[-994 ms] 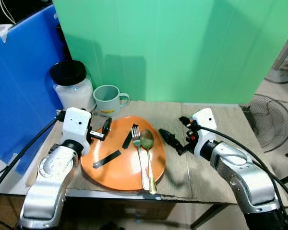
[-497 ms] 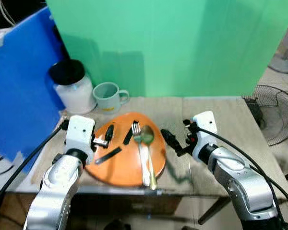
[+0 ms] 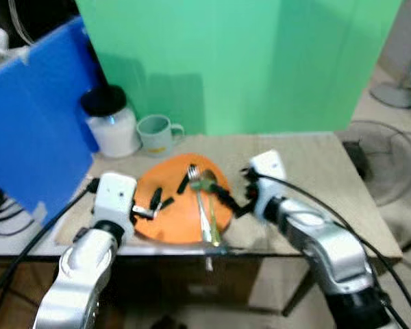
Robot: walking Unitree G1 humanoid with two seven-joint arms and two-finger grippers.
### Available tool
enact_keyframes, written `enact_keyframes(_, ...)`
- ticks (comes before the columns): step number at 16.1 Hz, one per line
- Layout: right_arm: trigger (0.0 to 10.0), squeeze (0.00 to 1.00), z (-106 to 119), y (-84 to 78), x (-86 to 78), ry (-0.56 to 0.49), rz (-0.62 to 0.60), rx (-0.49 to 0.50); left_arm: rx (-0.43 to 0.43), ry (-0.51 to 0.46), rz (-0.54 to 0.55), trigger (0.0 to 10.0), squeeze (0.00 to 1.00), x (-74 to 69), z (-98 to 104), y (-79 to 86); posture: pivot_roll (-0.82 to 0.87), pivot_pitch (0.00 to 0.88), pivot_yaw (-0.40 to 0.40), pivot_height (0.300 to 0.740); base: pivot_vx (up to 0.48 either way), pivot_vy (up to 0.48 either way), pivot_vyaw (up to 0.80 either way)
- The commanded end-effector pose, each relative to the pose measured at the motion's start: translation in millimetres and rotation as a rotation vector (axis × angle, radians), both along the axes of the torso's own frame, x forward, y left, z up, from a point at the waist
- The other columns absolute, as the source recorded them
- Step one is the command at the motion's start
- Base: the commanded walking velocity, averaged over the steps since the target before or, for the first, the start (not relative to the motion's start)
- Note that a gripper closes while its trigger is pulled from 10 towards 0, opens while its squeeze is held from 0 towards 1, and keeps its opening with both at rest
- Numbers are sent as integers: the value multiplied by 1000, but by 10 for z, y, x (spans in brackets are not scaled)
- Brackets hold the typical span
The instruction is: Setting the table
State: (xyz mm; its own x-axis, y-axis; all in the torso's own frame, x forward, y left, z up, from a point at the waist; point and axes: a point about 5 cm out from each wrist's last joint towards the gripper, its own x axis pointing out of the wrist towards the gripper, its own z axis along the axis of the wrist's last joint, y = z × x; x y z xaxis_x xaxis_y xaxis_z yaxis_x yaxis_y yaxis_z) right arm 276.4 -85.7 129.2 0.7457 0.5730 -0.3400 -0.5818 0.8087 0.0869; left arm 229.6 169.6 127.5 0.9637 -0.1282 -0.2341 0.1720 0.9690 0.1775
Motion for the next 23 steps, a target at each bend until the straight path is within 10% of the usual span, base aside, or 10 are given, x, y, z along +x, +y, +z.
enact_keyframes(1, 10000, 1000, 25, 57, 49, -6, -2, -42, -5, -2, 24, 10000, 0, -7, -5, 62, -65, 0, 74, 740, 0, 0, 0)
enact_keyframes(5, 10000, 1000, 63, 208, 245, -8, -4, -168, 12, 21, -88, 10000, 0, -35, -21, 15, -81, 0, 55, 740, 0, 0, 0)
enact_keyframes(6, 10000, 0, 52, 197, 259, 7, -2, -251, 17, 25, -144, 10000, 0, -55, -16, -23, -81, 0, 51, 740, 0, 0, 0)
enact_keyframes(11, 9569, 0, 27, 201, 127, 187, 62, -236, -6, 75, -309, 10000, 0, -143, -51, -163, -91, 0, 48, 740, 0, 0, 0)
enact_keyframes(14, 3961, 0, 25, 239, 43, 230, 91, -246, -13, 82, -320, 10000, 0, -170, -74, -184, -93, 0, 40, 740, 0, 0, 0)
enact_keyframes(17, 902, 0, 50, 341, -2, 224, 139, -239, -12, 107, -343, 10000, 0, -221, -105, -184, -84, 0, 29, 740, 0, 0, 0)
enact_keyframes(20, 2392, 0, 85, 373, -28, 230, 165, -239, -1, 128, -351, 10000, 0, -267, -120, -143, -79, 0, 29, 740, 0, 0, 0)
enact_keyframes(23, 1451, 0, 45, 414, -57, 240, 182, -239, 7, 143, -366, 10000, 0, -295, -127, -130, -77, 0, 31, 740, 0, 0, 0)
